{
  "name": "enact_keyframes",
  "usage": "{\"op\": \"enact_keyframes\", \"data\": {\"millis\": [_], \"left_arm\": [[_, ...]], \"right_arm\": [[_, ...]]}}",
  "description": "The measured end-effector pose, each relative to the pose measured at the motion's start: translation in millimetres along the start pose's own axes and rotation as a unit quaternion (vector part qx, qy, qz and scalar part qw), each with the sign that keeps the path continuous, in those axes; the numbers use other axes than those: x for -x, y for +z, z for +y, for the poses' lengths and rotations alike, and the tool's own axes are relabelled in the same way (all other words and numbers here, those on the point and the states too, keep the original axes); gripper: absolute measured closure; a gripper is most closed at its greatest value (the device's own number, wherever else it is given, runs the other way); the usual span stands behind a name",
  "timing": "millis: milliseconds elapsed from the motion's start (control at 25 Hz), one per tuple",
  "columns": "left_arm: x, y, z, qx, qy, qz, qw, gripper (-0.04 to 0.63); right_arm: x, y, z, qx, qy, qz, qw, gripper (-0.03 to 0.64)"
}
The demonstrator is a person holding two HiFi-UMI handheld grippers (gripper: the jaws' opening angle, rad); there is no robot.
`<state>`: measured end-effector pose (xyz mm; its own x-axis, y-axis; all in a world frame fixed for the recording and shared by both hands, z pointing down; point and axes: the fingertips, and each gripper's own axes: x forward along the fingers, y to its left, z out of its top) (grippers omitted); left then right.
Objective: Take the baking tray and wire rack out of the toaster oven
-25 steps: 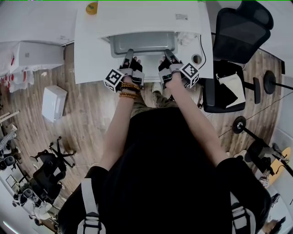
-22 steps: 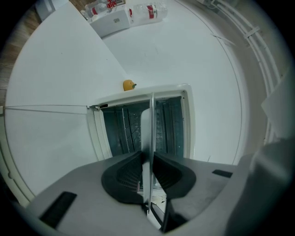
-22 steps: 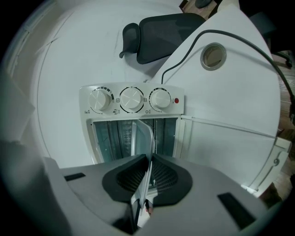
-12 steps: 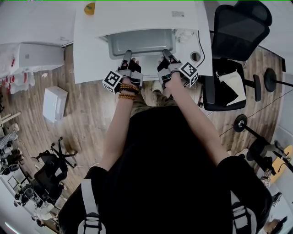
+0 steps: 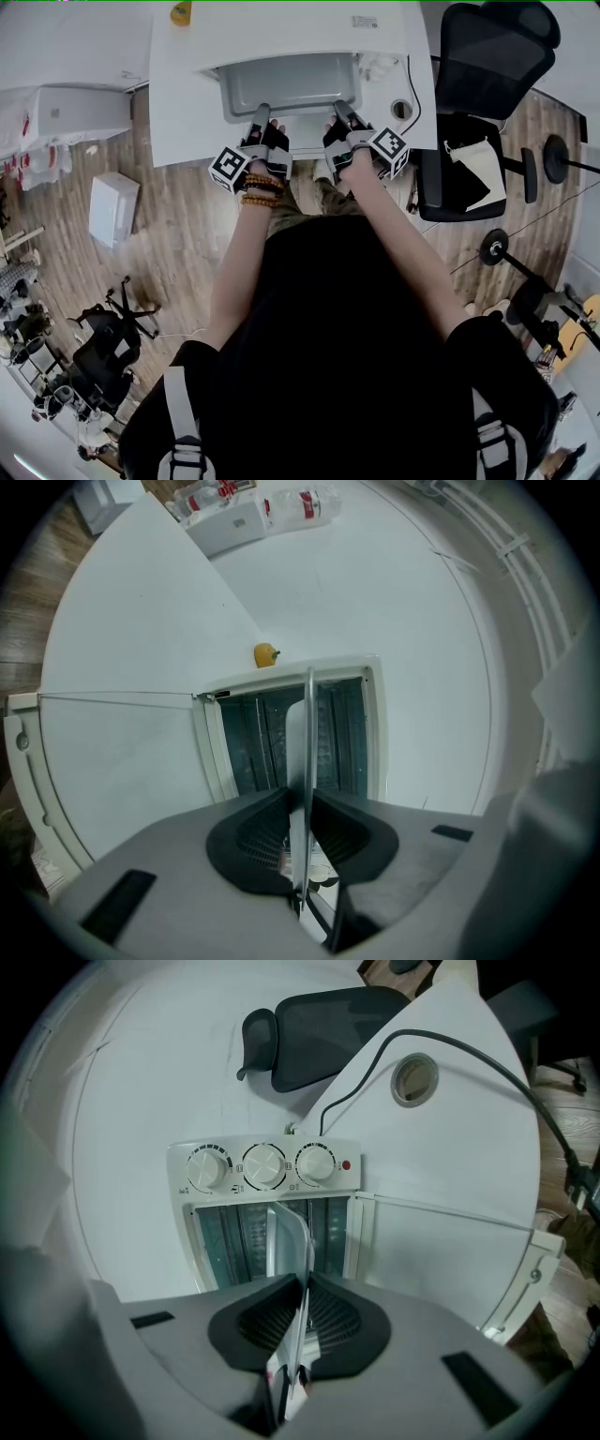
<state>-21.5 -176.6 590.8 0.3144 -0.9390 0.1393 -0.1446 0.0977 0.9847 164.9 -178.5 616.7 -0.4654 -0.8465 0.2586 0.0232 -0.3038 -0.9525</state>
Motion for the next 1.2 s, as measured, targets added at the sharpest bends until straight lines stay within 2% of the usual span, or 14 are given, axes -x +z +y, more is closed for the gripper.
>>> {"op": "enact_keyframes", "data": {"millis": [320, 560, 720, 880, 960, 1200], "left_arm": [[22, -9, 1, 0.006, 0.012, 0.007, 0.9999, 0.515], [38, -15, -6, 0.018, 0.007, 0.012, 0.9997, 0.514], [47, -19, -16, 0.032, -0.015, 0.014, 0.9993, 0.513], [53, -18, -11, 0.029, -0.006, 0.013, 0.9995, 0.512], [56, -18, -8, 0.024, 0.002, 0.012, 0.9996, 0.512], [62, -24, -20, 0.040, -0.016, 0.013, 0.9990, 0.514]], "right_arm": [[18, -7, -5, -0.006, -0.009, 0.008, 1.000, 0.561], [36, -15, 0, -0.005, -0.012, 0.023, 1.000, 0.561], [48, -23, 2, -0.008, -0.014, 0.032, 0.999, 0.561], [53, -27, 3, -0.009, -0.016, 0.036, 0.999, 0.561], [55, -28, 5, -0.008, -0.013, 0.037, 0.999, 0.560], [67, -31, 11, 0.010, 0.005, 0.040, 0.999, 0.560]]}}
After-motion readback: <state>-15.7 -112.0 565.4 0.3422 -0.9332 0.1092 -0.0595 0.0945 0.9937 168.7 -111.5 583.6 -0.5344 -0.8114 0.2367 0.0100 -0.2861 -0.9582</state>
